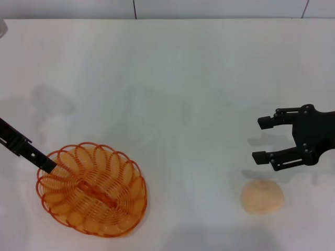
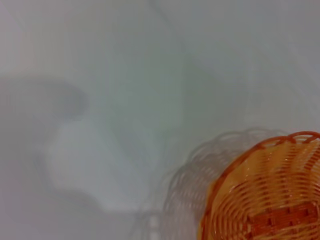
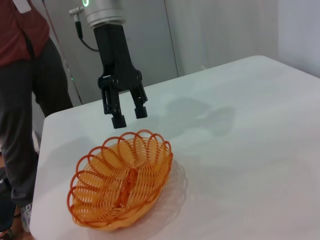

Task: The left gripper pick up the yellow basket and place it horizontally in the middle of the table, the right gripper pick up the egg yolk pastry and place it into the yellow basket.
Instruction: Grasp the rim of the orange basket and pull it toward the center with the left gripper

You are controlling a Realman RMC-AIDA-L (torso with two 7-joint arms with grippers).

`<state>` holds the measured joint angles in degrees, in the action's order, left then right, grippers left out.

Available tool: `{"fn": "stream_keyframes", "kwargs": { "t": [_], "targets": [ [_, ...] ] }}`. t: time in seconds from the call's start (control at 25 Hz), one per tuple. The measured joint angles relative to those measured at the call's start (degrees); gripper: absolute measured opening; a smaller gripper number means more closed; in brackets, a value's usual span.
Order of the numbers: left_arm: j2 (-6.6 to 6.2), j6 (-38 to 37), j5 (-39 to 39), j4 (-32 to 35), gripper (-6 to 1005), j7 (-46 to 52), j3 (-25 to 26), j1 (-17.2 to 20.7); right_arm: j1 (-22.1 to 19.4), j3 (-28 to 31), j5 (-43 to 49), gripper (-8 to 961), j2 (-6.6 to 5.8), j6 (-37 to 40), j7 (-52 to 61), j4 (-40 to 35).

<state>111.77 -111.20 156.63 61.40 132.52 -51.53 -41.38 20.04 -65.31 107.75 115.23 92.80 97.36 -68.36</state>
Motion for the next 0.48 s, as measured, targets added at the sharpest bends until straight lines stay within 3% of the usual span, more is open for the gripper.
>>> {"fn": "stream_keyframes", "kwargs": {
  "t": [0.48],
  "targets": [
    [1.99,2.38,5.64,-1.46,862,2.99,-0.24,-0.19,-0.33,0.45,-0.16,842,0.05,0.06,-0.23,0.31]
  ]
}}
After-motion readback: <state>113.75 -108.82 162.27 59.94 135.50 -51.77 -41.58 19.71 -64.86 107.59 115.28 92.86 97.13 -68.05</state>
